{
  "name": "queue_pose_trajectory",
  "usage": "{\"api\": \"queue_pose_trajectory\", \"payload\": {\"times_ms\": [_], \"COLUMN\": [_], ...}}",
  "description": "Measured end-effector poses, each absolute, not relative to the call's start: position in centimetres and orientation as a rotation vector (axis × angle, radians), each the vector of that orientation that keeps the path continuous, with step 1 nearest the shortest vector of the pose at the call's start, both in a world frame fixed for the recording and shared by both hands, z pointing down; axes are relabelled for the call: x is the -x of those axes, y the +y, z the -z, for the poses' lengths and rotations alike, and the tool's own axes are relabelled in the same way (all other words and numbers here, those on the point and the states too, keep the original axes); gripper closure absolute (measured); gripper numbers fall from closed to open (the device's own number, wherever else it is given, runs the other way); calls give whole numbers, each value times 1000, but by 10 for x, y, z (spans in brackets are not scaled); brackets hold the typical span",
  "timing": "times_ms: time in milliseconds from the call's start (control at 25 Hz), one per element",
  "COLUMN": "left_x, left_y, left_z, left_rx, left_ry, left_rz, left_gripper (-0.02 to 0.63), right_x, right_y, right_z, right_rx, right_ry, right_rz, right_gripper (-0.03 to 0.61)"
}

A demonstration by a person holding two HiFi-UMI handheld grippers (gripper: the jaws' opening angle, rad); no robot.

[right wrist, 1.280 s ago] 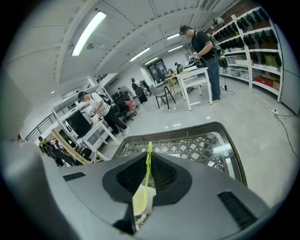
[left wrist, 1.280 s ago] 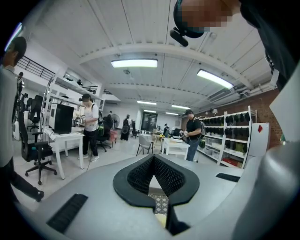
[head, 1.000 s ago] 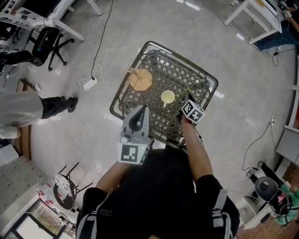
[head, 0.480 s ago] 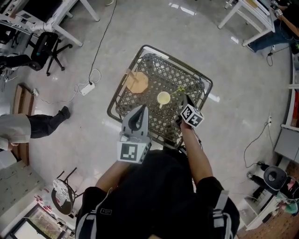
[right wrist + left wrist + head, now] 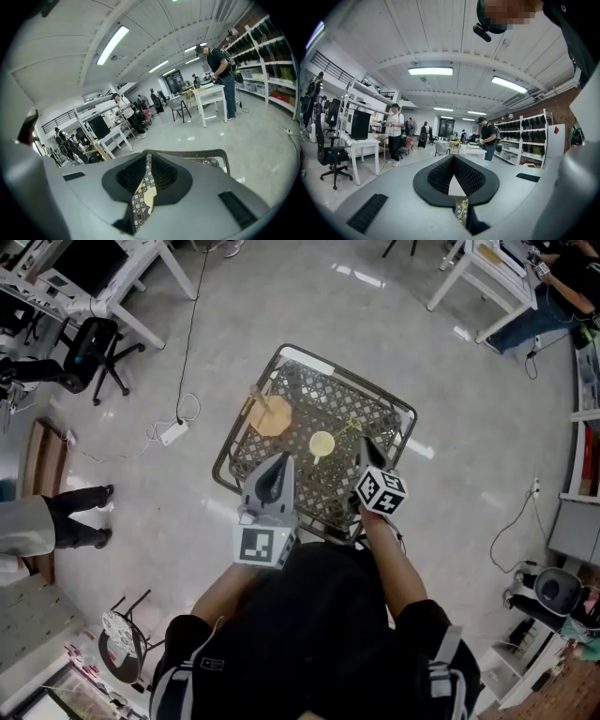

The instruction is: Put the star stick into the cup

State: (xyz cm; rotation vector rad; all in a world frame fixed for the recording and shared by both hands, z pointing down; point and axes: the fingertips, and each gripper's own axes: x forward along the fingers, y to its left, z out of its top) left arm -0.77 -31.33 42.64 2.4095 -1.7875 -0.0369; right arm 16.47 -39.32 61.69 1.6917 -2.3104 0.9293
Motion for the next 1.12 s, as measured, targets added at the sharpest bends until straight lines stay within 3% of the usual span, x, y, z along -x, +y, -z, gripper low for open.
{"api": "queue_pose_trajectory", "payload": {"times_ms": [560,1120], "left_x": [5,6], "left_y": [-301,-286], "left_z": [-417,-422], "left_rx": [-2408,-2400], "left_ry": [-1818,-1807], "left_rz": [59,57], "left_gripper": [598,598], "right_x": [-153,-136], "right_y": [-324,-291], "right_z": [-490,-482], "right_rx": [-1660,-1565], "right_ry": [-2501,-2556], "right_rz": [-439,-403], "right_gripper": [560,568]}}
